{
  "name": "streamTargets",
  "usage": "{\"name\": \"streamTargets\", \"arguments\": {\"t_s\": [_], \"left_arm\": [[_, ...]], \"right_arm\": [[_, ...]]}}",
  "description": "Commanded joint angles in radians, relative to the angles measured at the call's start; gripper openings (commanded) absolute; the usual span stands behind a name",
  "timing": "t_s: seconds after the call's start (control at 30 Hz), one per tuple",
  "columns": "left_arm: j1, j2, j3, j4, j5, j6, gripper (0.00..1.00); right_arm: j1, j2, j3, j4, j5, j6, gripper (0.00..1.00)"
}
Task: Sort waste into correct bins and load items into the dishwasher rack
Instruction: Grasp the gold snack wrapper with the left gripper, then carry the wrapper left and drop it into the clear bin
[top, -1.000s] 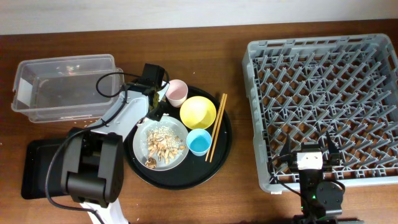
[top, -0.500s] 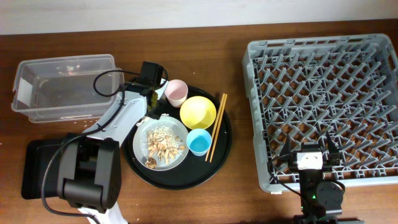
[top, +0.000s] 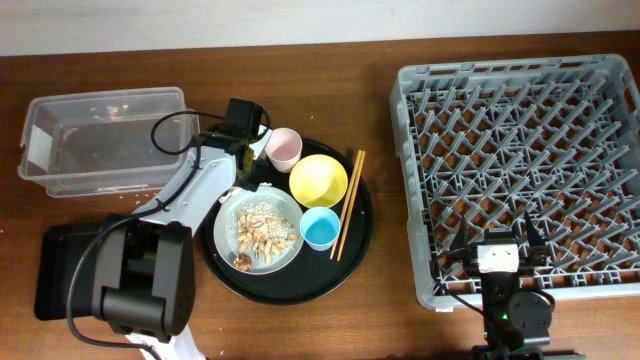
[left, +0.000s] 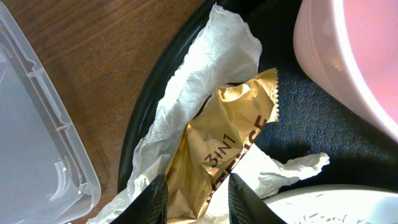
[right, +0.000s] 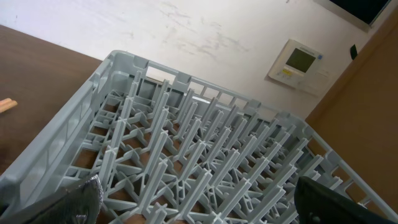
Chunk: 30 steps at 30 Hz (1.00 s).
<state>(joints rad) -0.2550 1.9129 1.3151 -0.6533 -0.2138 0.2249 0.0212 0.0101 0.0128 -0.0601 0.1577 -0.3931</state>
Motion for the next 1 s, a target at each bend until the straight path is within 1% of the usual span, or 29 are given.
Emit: {"name": "streamTargets", "arguments": {"t_s": [0.0, 0.13, 0.17, 0.2, 0.33, 0.43, 0.5, 0.57, 0.83, 0.97], "left_arm": [[0.001, 0.017, 0.008, 0.002, 0.011, 0.016, 0.31], [0.001, 0.056, 0.008, 0.003, 0.011, 0.016, 0.31], [0.001, 0.056, 0.008, 0.006, 0.007, 0.016, 0.3], [0.0, 0.056, 0.008, 0.011, 0.007, 0.016, 0.27], [0.0, 0.056, 0.025, -0.004, 0.008, 0.014, 0.25], [0.0, 0.056, 0.047, -0.032, 0.008, 0.011, 0.18], [0.0, 0.056, 0.048, -0.037, 0.008, -0.007, 0.16], [0.0, 0.043, 0.048, -0.044, 0.008, -0.018, 0.01], [0.0, -0.087, 0.048, -0.055, 0.034, -0.056, 0.01], [0.001, -0.136, 0.048, -0.073, 0.034, -0.111, 0.01]], "right_arm": [[-0.002, -0.006, -0.007, -0.004, 0.015, 0.005, 0.99], [-0.002, -0.006, -0.007, -0.004, 0.015, 0.005, 0.99], [-0.002, -0.006, -0.007, -0.004, 0.014, 0.005, 0.99], [-0.002, -0.006, -0.007, -0.004, 0.015, 0.005, 0.99], [-0.002, -0.006, -0.007, -0.004, 0.015, 0.005, 0.99], [-0.002, -0.006, -0.007, -0.004, 0.014, 0.005, 0.99], [-0.002, -0.006, -0.007, -0.004, 0.014, 0.005, 0.99], [-0.002, -0.006, -0.007, -0.004, 0.014, 0.005, 0.99], [-0.002, -0.006, -0.007, -0.004, 0.014, 0.005, 0.99], [-0.002, -0.006, -0.007, -0.004, 0.014, 0.005, 0.99]]}}
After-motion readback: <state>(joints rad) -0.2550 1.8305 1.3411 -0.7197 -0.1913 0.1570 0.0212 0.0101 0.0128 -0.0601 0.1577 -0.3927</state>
